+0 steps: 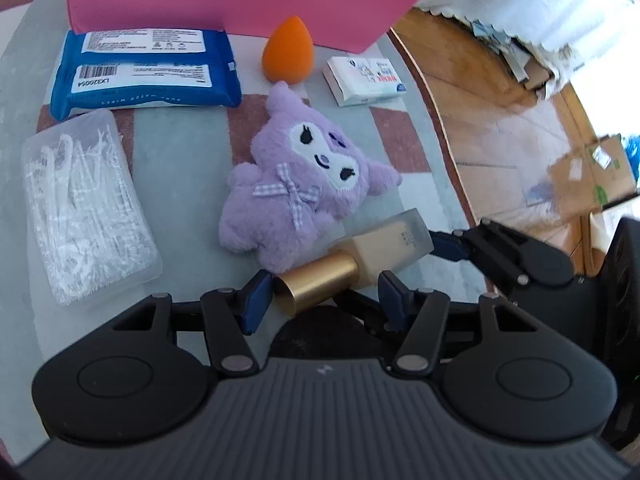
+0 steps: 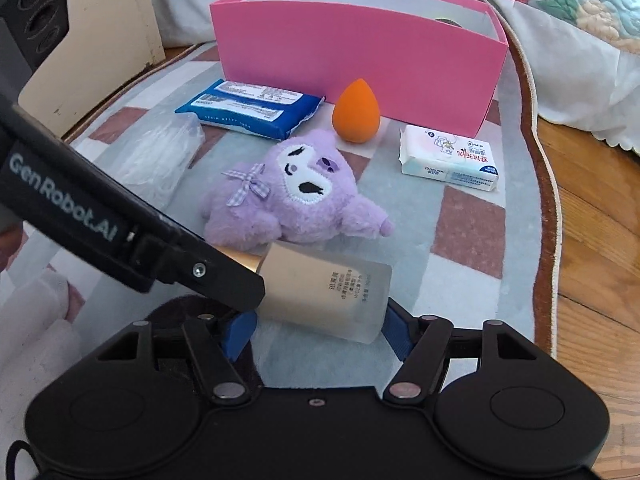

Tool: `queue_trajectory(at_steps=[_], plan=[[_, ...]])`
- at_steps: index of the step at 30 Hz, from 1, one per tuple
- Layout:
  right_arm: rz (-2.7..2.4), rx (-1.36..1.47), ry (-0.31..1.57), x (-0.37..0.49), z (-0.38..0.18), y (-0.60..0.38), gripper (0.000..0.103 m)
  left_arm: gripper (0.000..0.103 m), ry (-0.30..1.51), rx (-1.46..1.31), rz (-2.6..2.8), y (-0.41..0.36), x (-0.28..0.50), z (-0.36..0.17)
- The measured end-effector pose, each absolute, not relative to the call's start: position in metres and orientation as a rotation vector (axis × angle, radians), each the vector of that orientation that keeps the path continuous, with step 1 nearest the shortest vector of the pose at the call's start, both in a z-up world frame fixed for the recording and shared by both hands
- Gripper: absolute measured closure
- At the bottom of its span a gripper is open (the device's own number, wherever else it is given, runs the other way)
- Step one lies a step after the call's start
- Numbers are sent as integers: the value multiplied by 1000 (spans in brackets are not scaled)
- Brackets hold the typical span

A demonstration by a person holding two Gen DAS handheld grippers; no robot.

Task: Organize objects
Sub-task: 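Lower the left gripper to the gold-capped foundation bottle and close on it, then carry the foundation bottle with the left gripper into the pink box and release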

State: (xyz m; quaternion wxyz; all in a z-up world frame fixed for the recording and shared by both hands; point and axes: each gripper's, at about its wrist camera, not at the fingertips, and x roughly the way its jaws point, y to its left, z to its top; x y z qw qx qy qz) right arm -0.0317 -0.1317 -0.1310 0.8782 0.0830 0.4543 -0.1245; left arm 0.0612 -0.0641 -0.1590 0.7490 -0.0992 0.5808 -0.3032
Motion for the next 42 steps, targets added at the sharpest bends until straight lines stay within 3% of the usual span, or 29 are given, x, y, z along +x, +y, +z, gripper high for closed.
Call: queue_trajectory(at_steps=[11,27,42], plan=[[-311,176,928,-37,-118,-119,33,48,1251,-137,-679,-70,51,-136],[-353,122,794,-34,-19,-97,33,48,1058,0,-731,-50,31,-20],[-360,26,668,14,41,-109,33,47,951,-3,-683,-35,78,53]])
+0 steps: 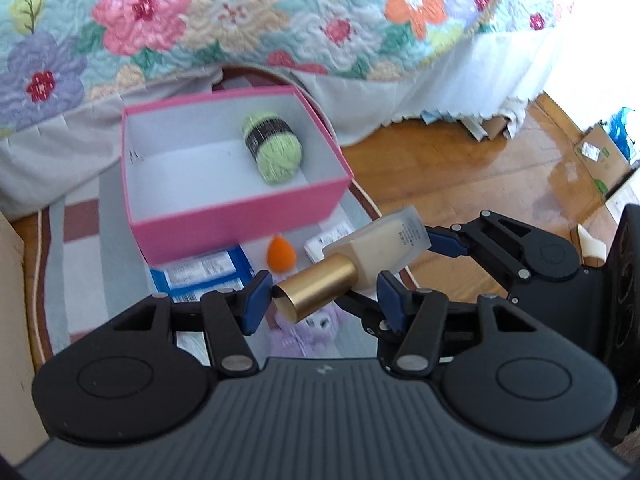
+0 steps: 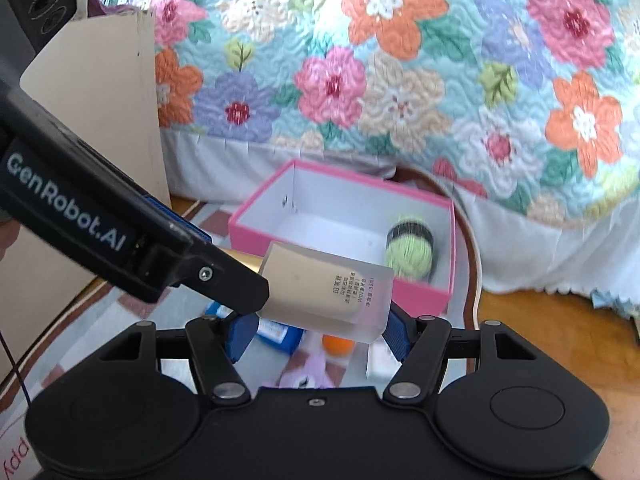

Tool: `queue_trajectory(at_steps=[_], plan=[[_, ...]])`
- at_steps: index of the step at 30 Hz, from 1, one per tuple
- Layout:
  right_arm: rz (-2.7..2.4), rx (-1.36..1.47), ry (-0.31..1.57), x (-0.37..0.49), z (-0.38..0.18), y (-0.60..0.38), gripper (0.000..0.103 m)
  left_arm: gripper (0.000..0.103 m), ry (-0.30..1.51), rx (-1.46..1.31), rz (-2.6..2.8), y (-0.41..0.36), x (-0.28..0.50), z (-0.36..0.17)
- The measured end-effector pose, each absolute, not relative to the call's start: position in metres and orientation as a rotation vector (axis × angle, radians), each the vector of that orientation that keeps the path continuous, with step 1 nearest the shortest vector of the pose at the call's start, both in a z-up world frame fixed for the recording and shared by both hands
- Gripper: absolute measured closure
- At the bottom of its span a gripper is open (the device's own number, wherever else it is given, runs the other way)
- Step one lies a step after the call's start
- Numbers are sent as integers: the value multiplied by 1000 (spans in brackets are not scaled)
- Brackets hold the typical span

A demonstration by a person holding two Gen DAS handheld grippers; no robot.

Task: Organize objects
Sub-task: 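Carry the foundation bottle with the left gripper into the pink box and release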

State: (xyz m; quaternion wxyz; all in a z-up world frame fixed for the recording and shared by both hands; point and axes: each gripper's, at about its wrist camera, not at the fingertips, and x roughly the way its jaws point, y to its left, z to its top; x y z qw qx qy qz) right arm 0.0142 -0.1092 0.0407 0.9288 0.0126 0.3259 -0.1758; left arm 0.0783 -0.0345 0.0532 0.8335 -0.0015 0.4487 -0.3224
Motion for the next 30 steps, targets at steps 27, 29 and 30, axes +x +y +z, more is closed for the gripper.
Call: queue_trajectory(at_steps=[27,29,30], plan=[[-289,155,820,220,-26,-254,33,47,1064,-140,-549,-36,324,-27],[-285,169,859,232,-39,-264,33,48,1086,-172,-543,-36,337,-42],[-283,184,878,237,-45,-269,33,48,1093,-183,-538,-37,343,-50]])
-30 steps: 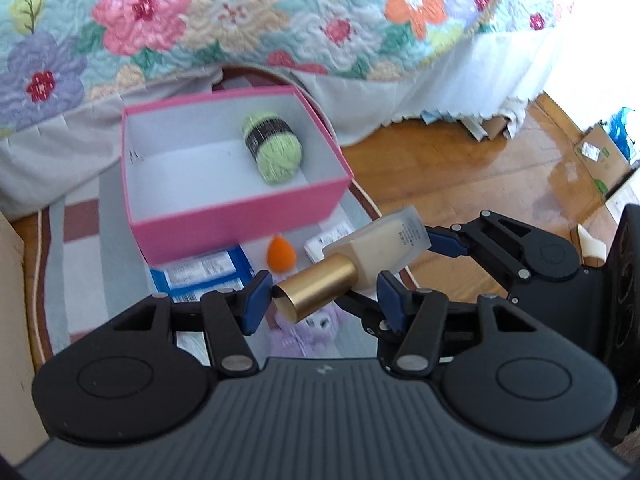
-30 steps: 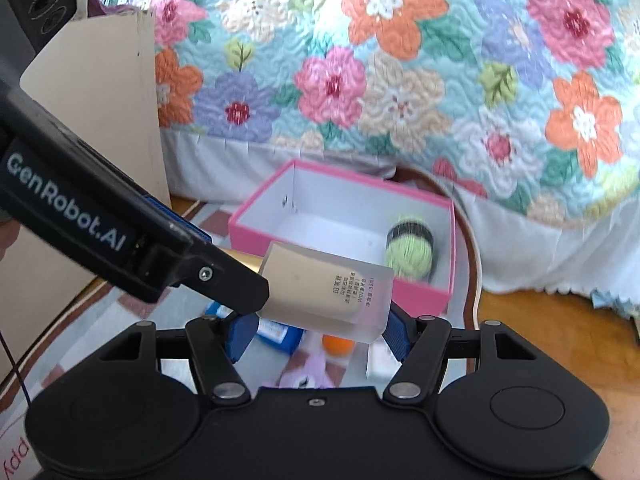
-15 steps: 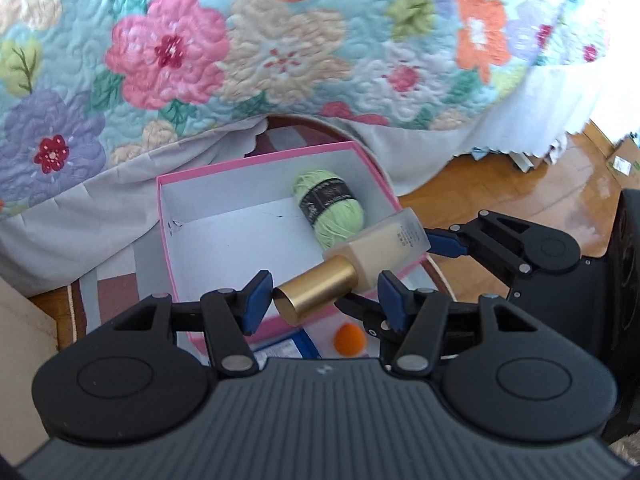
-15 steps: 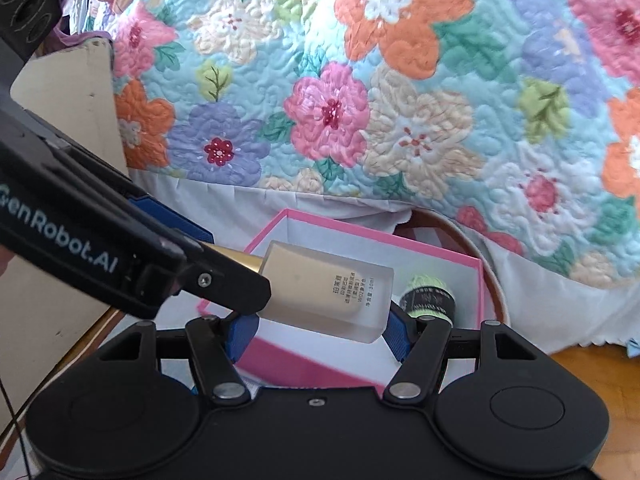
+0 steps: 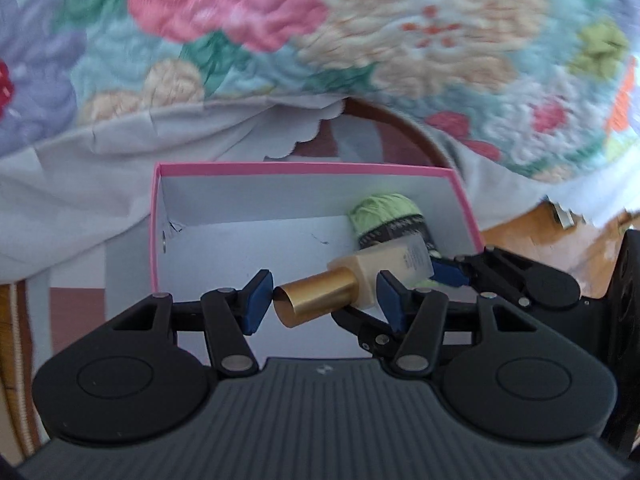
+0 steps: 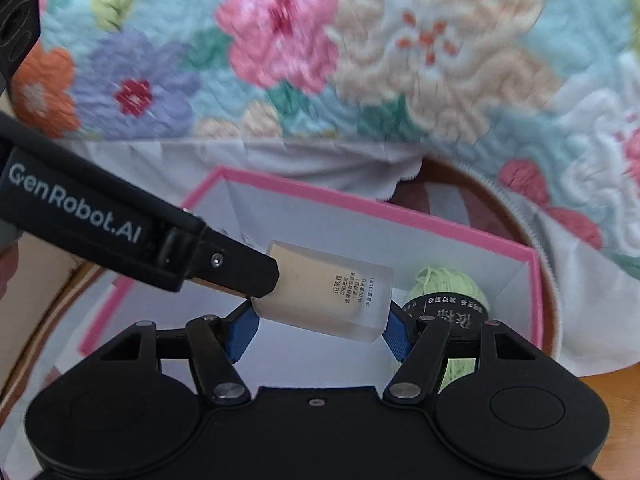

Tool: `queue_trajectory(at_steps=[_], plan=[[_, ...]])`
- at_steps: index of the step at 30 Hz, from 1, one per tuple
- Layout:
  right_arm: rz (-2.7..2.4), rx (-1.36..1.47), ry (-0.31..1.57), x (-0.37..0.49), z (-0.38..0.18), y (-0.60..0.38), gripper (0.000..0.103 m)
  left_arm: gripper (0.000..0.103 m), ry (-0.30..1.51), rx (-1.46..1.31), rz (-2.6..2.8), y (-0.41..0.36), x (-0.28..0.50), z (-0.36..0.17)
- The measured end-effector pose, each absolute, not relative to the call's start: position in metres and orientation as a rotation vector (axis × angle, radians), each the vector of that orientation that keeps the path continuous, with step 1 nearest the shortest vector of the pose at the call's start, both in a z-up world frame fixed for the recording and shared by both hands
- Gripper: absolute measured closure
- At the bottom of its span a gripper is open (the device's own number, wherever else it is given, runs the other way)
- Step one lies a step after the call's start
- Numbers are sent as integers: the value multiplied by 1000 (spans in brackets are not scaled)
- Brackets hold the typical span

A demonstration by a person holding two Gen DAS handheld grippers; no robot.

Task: Organize objects
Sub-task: 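Carry the foundation bottle with the left gripper into the pink box and release, then withdraw the left gripper from the box toward the rug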

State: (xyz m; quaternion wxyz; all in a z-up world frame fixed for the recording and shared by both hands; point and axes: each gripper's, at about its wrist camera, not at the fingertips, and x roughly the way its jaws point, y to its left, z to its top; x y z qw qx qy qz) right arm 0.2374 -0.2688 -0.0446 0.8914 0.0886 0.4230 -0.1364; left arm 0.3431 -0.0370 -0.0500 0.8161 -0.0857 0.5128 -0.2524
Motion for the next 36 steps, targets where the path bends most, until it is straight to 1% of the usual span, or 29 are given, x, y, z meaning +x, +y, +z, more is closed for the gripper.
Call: queue_trajectory(at_steps=[2,5,8,11,14,17,19,21,25,28,32,36], plan=[[-287,226,919,248,-57,-280,33,48,1104,-199,-525,-39,353,-65],[-314,203,957,261,-70,-284,33,46,1118,-237,-501,-43,366,-83],[-320,258,994,271,-78,-294,33,48,1138,-260,-477,-44,378,-93],[-317,268,1007,278,-83,-300,33,48,1131,-264,-464,-45,384,-98],[-326,340,1033,283,-90,-310,33,50,1131,-287,-454,-43,389,-102],[-370,320,1067,289,-99,-313,33,51,1131,-331,-469,-43,392,-103],[-384,329,1072,291,-103,-315,34,51,1119,-313,-464,-44,393,-102],[-411,326,1049,292,-101,-318,37,51,1112,-295,-454,-44,394,-101],[-417,381,1049,292,-96,-327,36,51,1114,-306,-447,-42,394,-101],[-375,368,1043,279,-87,-319,36,51,1109,-295,-442,-36,386,-94],[-332,323,1043,253,-68,-301,36,51,1115,-262,-447,-37,369,-77],[-289,286,1024,238,-34,-285,36,50,1131,-228,-513,-45,349,-56]])
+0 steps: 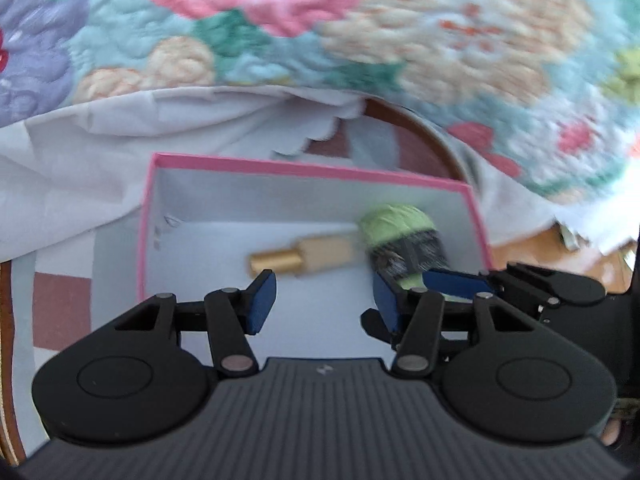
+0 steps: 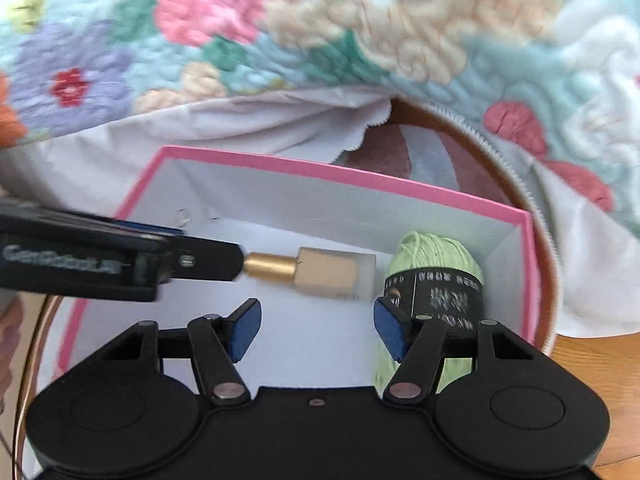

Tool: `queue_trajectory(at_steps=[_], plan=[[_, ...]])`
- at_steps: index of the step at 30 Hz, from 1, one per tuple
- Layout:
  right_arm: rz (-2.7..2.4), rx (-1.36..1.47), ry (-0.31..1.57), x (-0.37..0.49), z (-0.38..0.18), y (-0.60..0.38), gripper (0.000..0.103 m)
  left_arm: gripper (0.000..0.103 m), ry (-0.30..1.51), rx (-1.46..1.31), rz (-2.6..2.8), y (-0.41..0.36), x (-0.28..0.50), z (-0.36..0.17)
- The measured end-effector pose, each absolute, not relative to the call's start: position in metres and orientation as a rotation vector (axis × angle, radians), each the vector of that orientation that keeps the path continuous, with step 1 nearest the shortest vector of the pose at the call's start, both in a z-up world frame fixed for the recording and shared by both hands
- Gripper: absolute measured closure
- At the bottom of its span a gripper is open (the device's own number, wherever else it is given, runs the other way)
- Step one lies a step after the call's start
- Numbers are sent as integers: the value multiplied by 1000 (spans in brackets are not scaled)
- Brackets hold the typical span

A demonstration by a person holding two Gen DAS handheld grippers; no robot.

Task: Organize objects
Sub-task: 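Withdraw the left gripper from the box toward the rug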

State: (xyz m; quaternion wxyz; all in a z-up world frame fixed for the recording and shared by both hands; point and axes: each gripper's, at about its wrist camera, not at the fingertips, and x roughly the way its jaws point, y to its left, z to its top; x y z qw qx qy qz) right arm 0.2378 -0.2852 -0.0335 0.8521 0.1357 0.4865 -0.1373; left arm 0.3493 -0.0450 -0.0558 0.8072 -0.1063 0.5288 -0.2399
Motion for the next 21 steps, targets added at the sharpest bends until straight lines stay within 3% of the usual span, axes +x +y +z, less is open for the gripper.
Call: queue_trajectory(at_steps=[21], plan=[[-153,205,841,78,131,-200,35,41,1031,-78,-564,-16,204,96]])
